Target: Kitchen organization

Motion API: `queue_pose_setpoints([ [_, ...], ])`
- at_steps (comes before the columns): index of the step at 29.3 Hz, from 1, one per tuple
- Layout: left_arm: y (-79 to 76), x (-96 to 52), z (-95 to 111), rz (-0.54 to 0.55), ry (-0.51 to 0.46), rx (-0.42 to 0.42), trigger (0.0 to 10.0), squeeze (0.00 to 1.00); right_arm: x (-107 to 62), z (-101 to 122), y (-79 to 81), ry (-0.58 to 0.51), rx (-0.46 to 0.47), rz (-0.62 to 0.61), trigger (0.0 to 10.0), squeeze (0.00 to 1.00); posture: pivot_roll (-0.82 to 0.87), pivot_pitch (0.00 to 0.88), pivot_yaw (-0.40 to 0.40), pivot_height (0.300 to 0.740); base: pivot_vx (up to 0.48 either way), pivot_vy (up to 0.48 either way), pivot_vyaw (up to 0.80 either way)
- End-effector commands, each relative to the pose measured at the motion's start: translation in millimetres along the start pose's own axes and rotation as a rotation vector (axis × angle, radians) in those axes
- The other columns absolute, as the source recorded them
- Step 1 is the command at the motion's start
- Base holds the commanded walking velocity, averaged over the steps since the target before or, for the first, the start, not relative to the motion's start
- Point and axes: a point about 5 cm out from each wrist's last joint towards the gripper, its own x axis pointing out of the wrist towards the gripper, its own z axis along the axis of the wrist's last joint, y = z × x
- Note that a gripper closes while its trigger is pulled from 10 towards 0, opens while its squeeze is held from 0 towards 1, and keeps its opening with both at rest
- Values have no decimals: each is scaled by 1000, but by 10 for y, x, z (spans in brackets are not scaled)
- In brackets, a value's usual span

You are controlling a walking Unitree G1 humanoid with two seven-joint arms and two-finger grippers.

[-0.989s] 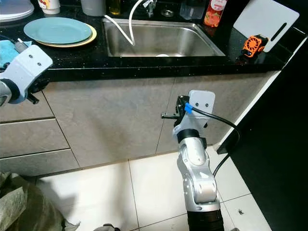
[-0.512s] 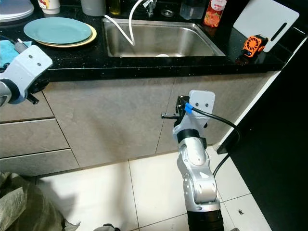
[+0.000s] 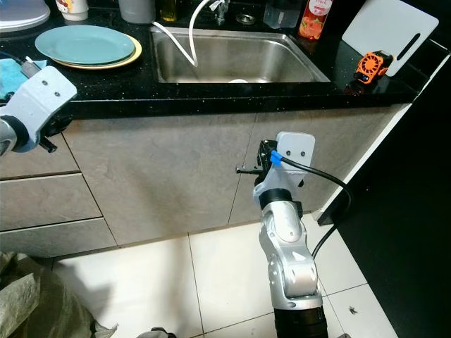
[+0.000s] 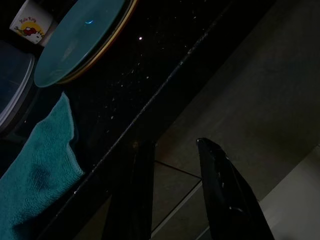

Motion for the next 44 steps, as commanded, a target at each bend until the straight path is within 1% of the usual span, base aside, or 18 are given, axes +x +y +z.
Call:
queue_pose_setpoints([
  [1, -1, 0, 6, 0, -6, 2, 10000, 0, -3, -54, 6, 27, 6, -2, 10000, 0, 250, 92, -88, 740, 0, 0, 0],
  [8, -12, -7, 28, -1, -9, 3, 10000, 0, -25, -48, -39, 32, 1, -11, 10000, 0, 250, 103, -103, 740, 0, 0, 0],
  [26, -19, 29, 49, 1, -6, -23, 10000, 0, 13, -36, 6, 29, 2, 15, 10000, 0, 234, 89, -112, 740, 0, 0, 0],
  [28, 15, 55, 118, 38, -50, -24, 10000, 0, 18, -30, 8, 27, 3, 15, 10000, 0, 234, 89, -112, 740, 0, 0, 0],
  [30, 89, 65, 368, 119, -217, -147, 10000, 0, 23, -24, 11, 24, 5, 14, 10000, 0, 231, 87, -111, 740, 0, 0, 0],
  [31, 138, 68, 568, 148, -336, -376, 10000, 0, 23, -23, 12, 23, 6, 12, 10000, 0, 231, 87, -107, 740, 0, 0, 0],
  [32, 138, 68, 568, 148, -336, -376, 10000, 0, 23, -23, 12, 23, 6, 12, 10000, 0, 231, 87, -107, 740, 0, 0, 0],
  [33, 164, 61, 735, 138, -426, -571, 10000, 0, 21, -23, 12, 23, 7, 11, 10000, 0, 231, 90, -106, 740, 0, 0, 0],
  [34, 175, 54, 807, 128, -465, -654, 10000, 0, 20, -23, 11, 23, 8, 10, 10000, 0, 231, 90, -106, 740, 0, 0, 0],
  [35, 175, 54, 807, 128, -465, -654, 10000, 0, 20, -23, 11, 23, 8, 10, 10000, 0, 231, 90, -106, 740, 0, 0, 0],
  [36, 148, 58, 903, 70, -495, -795, 10000, 0, 19, -24, 9, 24, 8, 9, 10000, 0, 235, 90, -105, 740, 0, 0, 0],
  [37, 50, 67, 1056, -61, -519, -947, 10000, 0, 19, -27, 9, 24, 10, 7, 10000, 0, 234, 90, -99, 740, 0, 0, 0],
  [38, 50, 67, 1056, -61, -519, -947, 10000, 0, 19, -27, 9, 24, 10, 7, 10000, 0, 234, 90, -99, 740, 0, 0, 0],
  [40, -102, 83, 1194, -155, -516, -1024, 10000, 0, 20, -25, 13, 23, 11, 7, 10000, 0, 232, 90, -97, 740, 0, 0, 0],
  [41, -223, 115, 1262, -276, -532, -1205, 10000, 0, 20, -22, 13, 22, 12, 5, 10000, 0, 231, 90, -96, 740, 0, 0, 0],
  [42, -391, 135, 1362, -408, -521, -1318, 10000, 0, 22, -16, 9, 20, 16, 2, 10000, 0, 228, 89, -96, 740, 0, 0, 0],
  [43, -503, 137, 1435, -504, -512, -1383, 10000, 0, 23, -11, 6, 18, 18, -1, 10000, 0, 228, 89, -96, 740, 0, 0, 0],
  [44, -503, 137, 1435, -504, -512, -1383, 10000, 0, 23, -11, 6, 18, 18, -1, 10000, 0, 228, 89, -96, 740, 0, 0, 0],
])
